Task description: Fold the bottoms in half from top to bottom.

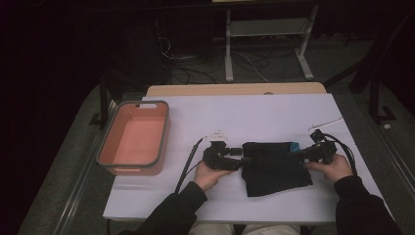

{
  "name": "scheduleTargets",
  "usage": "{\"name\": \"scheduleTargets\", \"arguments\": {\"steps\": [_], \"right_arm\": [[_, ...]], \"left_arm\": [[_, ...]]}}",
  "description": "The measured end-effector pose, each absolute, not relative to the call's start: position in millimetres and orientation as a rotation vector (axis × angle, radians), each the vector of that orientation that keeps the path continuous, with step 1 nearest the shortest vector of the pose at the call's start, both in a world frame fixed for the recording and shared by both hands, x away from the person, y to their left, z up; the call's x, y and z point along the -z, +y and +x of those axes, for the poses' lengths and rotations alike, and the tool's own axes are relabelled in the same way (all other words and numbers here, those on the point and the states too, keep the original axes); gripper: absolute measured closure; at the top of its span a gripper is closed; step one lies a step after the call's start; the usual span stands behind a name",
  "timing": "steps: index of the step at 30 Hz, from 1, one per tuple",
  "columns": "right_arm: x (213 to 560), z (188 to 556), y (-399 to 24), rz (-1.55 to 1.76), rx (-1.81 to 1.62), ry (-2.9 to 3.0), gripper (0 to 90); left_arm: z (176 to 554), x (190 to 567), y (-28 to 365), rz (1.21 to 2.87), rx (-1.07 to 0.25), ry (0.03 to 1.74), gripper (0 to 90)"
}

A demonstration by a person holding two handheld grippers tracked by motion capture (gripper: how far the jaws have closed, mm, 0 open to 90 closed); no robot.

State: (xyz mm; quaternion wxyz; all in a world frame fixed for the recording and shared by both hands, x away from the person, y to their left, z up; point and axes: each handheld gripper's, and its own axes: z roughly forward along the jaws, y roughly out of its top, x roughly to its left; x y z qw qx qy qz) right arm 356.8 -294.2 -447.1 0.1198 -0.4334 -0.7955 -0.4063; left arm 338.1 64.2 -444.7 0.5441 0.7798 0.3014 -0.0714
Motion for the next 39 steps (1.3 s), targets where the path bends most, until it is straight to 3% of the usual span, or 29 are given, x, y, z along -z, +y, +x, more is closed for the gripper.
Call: {"name": "scheduleTargets", "arguments": {"steps": [39], "right_arm": [[432.9, 330.5, -239.9, -0.986, 1.185, -2.394, 86.6]], "left_arm": [[341.5, 445.9, 67.1, 1.836, 0.159, 0.744, 32.9]]}}
